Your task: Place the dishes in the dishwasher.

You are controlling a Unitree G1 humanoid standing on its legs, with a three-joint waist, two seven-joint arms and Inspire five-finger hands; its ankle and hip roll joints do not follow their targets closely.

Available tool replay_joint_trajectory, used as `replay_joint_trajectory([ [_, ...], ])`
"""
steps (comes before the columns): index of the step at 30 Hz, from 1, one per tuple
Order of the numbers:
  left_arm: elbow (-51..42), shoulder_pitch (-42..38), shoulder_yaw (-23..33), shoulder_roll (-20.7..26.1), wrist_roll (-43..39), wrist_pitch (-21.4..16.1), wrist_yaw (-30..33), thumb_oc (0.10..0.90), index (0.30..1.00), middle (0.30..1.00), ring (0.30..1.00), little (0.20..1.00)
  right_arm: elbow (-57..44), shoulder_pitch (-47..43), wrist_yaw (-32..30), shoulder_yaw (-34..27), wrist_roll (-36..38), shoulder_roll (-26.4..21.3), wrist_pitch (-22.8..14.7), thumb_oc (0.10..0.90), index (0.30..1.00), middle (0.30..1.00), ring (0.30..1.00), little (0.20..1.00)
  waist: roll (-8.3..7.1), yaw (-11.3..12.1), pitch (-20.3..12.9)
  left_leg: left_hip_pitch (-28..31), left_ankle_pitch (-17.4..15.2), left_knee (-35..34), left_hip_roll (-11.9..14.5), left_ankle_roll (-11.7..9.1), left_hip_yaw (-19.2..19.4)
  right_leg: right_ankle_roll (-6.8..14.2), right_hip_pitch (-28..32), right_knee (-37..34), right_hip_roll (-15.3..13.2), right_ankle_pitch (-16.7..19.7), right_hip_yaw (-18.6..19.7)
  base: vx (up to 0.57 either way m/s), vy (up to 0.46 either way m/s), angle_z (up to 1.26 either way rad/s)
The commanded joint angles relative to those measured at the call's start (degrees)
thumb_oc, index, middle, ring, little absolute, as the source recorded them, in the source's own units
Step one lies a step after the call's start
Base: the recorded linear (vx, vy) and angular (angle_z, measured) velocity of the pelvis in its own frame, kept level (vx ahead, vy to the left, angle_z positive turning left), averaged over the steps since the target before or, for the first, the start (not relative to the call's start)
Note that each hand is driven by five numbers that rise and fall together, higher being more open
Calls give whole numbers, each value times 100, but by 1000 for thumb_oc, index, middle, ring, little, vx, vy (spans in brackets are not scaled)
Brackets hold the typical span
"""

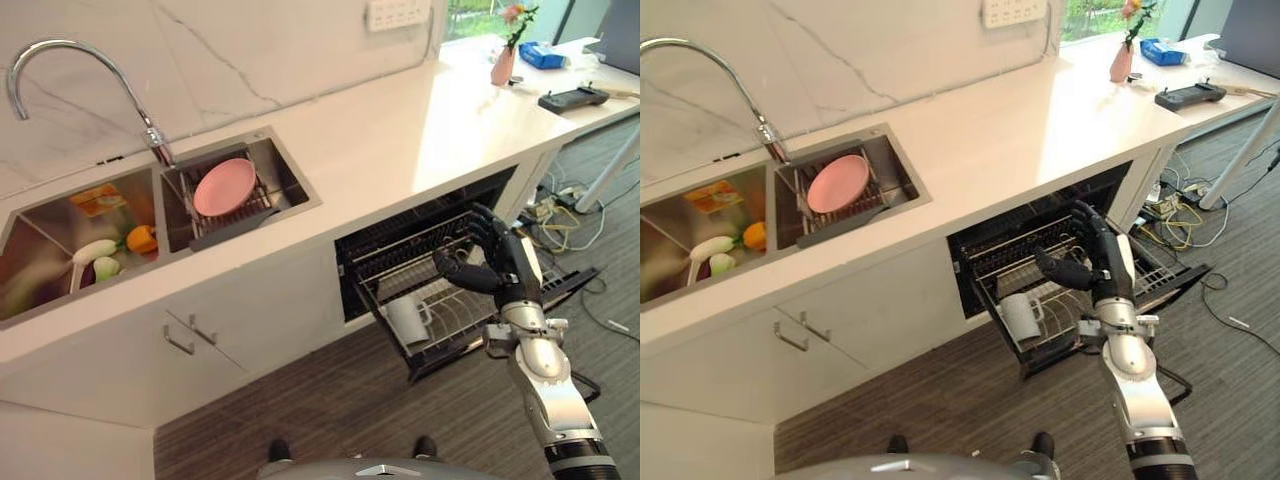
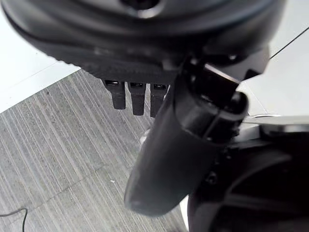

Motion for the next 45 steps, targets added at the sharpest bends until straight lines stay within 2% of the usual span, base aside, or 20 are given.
replay_joint_trajectory([
  [1,-30,-333,-125,117,33,-17,17,800,900,900,900,900,-994,-695,522,428,302,5,-594,800,900,900,900,900,-134,170,-297,89,-190,-116,-522,481,-83,213,34,905,-681,-421,357,30,491,13],
  [2,-90,-392,-147,167,-18,-7,-14,800,900,900,900,900,-991,-753,560,495,291,27,-564,800,900,900,900,900,-173,210,-230,159,-278,-116,-676,623,-130,157,-109,1375,-859,-301,430,37,591,28],
  [3,-222,-498,-165,243,-164,12,-20,800,900,900,900,900,-943,-974,564,659,245,114,-537,800,900,900,900,900,-217,309,-138,309,-393,-116,-940,873,-156,169,-427,2252,-1292,231,297,36,469,36],
  [4,-223,-501,-162,245,-165,14,-21,800,900,900,900,900,-939,-981,563,661,244,117,-539,800,900,900,900,900,-232,311,-131,311,-393,-116,-960,882,-150,179,-442,2275,-1315,225,316,102,418,43],
  [5,-243,-520,-146,285,-232,34,-7,800,900,900,900,900,-932,-1062,560,730,263,179,-526,800,900,900,900,900,-221,351,-135,413,-544,-116,-1002,921,-178,238,-447,2513,-1405,242,174,78,301,31],
  [6,-240,-554,-118,369,-337,73,37,800,900,900,900,900,-915,-1145,525,774,264,229,-545,800,900,900,900,900,-240,341,-72,454,-478,-116,-1093,1061,-250,177,-623,3095,-1410,441,54,78,296,38],
  [7,-241,-555,-116,370,-337,73,37,800,900,900,900,900,-912,-1149,524,776,264,229,-547,800,900,900,900,900,-252,347,-75,448,-479,-116,-1106,1063,-241,181,-655,3128,-1428,426,78,36,271,56],
  [8,-243,-551,-134,390,-346,78,8,800,900,900,900,900,-951,-1106,531,770,247,213,-528,800,900,900,900,900,-265,321,-79,471,-456,-116,-1131,1085,-322,62,-690,3102,-1147,193,224,75,138,65],
  [9,-243,-509,-87,387,-349,91,-2,800,900,900,900,900,-1026,-1104,504,716,243,213,-520,800,900,900,900,900,-258,325,-103,536,-492,-116,-1150,1097,-375,85,-752,3133,-1009,121,321,131,157,57],
  [11,-138,-489,-102,381,-279,82,29,800,900,900,900,900,-1057,-1155,457,610,235,119,-566,800,900,900,900,900,-234,287,-129,571,-508,-116,-1174,1088,-529,-53,-928,2790,-559,-240,461,163,60,60],
  [12,-26,-514,-71,367,-269,79,24,800,900,900,900,900,-1047,-1222,340,493,185,93,-610,800,900,900,900,900,-254,209,-73,669,-527,-116,-1190,1045,-724,-89,-1134,2238,-113,-362,841,183,-2,44],
  [13,29,-510,-53,380,-207,86,-5,800,900,900,900,900,-979,-1250,286,451,133,109,-629,800,900,900,900,900,-285,196,-36,750,-563,-116,-1209,1035,-814,-19,-1195,2009,-9,-270,1060,137,-20,22],
  [17,206,-463,81,424,26,127,21,800,900,900,900,900,-1009,-1148,217,311,49,140,-634,800,900,900,900,900,-436,256,-156,786,-652,-116,-1267,1020,-900,17,-843,1461,-16,-231,1013,108,-42,63],
  [21,154,-316,107,386,151,140,-75,800,900,900,900,900,-822,-1044,153,143,-352,-46,-509,800,900,900,900,900,-424,388,-407,789,-711,-116,-1137,945,-951,14,-466,1002,79,-347,702,161,-96,11],
  [25,87,-277,80,396,140,152,-83,800,900,900,900,900,-657,-1082,102,118,-704,-220,-405,800,900,900,900,900,-432,454,-495,812,-728,-116,-1049,895,-965,-25,-293,814,186,-407,653,107,-93,4],
  [28,-82,-251,2,440,188,116,-116,800,900,900,900,900,-405,-1263,192,220,-1392,-706,-273,800,900,900,900,900,-465,545,-575,895,-756,-116,-907,802,-921,-89,-86,590,317,-490,610,99,-130,-2],
  [30,-122,-237,-17,442,195,113,-124,800,900,900,900,900,-345,-1322,210,259,-1517,-813,-258,800,900,900,900,900,-462,559,-589,917,-767,-116,-876,784,-908,-102,-38,530,357,-498,612,62,-82,-3],
  [34,-265,-245,-148,468,178,72,-228,800,900,900,900,900,16,-1809,358,685,-2213,-1497,-199,800,900,900,900,900,-497,648,-628,949,-760,-116,-767,700,-878,-173,125,289,509,-532,596,45,-100,-1],
  [38,-294,-280,-291,465,174,45,-294,800,900,900,900,900,427,-2676,450,1493,-2829,-2001,-209,800,900,900,900,900,-489,725,-657,948,-740,-116,-664,615,-856,-235,239,102,644,-596,597,25,-87,-4],
  [45,-121,-263,-562,440,243,15,-355,800,900,900,900,900,1404,-4082,512,3028,-3775,-2401,-261,800,900,900,900,900,-480,845,-642,912,-676,-116,-604,560,-861,-301,265,102,737,-659,643,6,-55,-1],
])
